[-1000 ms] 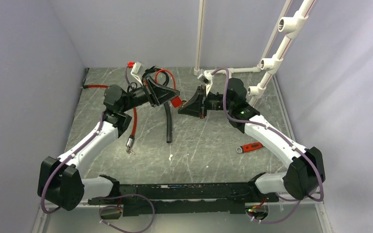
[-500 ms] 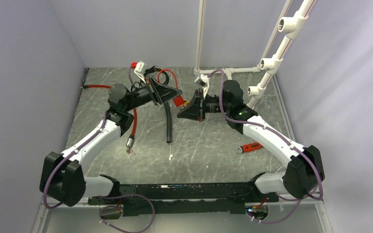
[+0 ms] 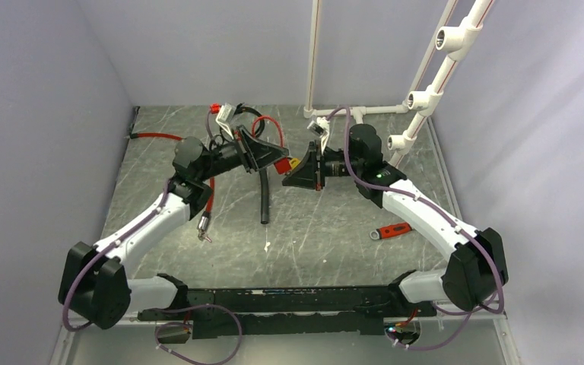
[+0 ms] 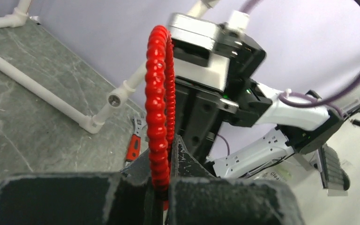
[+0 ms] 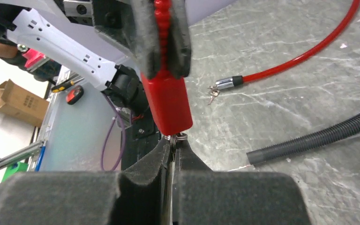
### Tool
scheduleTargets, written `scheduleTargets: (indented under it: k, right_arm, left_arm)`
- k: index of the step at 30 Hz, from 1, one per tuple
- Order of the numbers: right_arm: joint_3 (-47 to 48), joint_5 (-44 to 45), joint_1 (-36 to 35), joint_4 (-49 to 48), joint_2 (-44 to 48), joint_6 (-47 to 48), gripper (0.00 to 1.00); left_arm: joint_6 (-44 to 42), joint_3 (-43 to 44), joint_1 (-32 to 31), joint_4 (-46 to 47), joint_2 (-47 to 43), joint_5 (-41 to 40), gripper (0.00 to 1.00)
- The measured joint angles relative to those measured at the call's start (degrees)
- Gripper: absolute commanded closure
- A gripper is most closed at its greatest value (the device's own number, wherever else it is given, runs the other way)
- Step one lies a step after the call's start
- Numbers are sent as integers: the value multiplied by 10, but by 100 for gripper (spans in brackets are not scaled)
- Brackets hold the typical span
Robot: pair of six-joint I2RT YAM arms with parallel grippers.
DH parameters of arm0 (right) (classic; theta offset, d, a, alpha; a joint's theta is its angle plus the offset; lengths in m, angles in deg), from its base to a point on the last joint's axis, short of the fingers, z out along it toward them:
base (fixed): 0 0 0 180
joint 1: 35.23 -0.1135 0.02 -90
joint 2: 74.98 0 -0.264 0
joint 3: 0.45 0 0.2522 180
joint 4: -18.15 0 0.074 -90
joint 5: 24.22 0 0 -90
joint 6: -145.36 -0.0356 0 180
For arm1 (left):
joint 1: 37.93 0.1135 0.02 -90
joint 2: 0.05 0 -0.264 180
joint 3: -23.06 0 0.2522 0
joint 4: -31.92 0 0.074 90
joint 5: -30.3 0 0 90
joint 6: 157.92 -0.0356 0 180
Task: Lock with the key
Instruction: Remove the key from the lock, then place the lock at the center of the board.
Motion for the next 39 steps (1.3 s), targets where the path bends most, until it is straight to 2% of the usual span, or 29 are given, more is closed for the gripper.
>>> scheduleTargets:
  k: [3, 7, 9, 12, 13, 18, 20, 23, 30, 34, 39]
  right_arm:
    - [3, -12, 3, 12, -2, 2, 100]
    - [3, -3, -9, -3, 0, 5, 100]
    - [4, -4, -12, -4, -1, 6, 100]
    - [11, -16, -10, 13, -2, 12, 100]
    - [11, -17, -10, 10, -2, 13, 100]
    - [12, -10, -6, 13, -1, 27, 100]
    - [12, -4, -3, 26, 0, 45, 100]
    - [12, 15, 0, 71, 5, 83, 100]
    - [-33, 130, 22, 191, 30, 184, 100]
    - [-61, 200, 33, 233, 23, 234, 100]
    - [-64, 242, 54, 249, -13, 282, 100]
  left_arm:
    - [-35, -2, 3, -22, -20, -3, 100]
    - [24, 19, 78, 29, 19, 15, 100]
    - [39, 16, 59, 43, 33, 8, 100]
    - [15, 9, -1, 3, 28, 4, 100]
    - [9, 13, 5, 1, 27, 11, 100]
    - [59, 61, 116, 59, 70, 15, 100]
    - [55, 60, 120, 48, 71, 17, 100]
    - [12, 61, 101, -4, 69, 28, 100]
    - [-138, 71, 8, -245, 83, 21, 99]
    - [-165, 66, -41, -297, 123, 7, 100]
    - [-170, 85, -49, -328, 213, 8, 100]
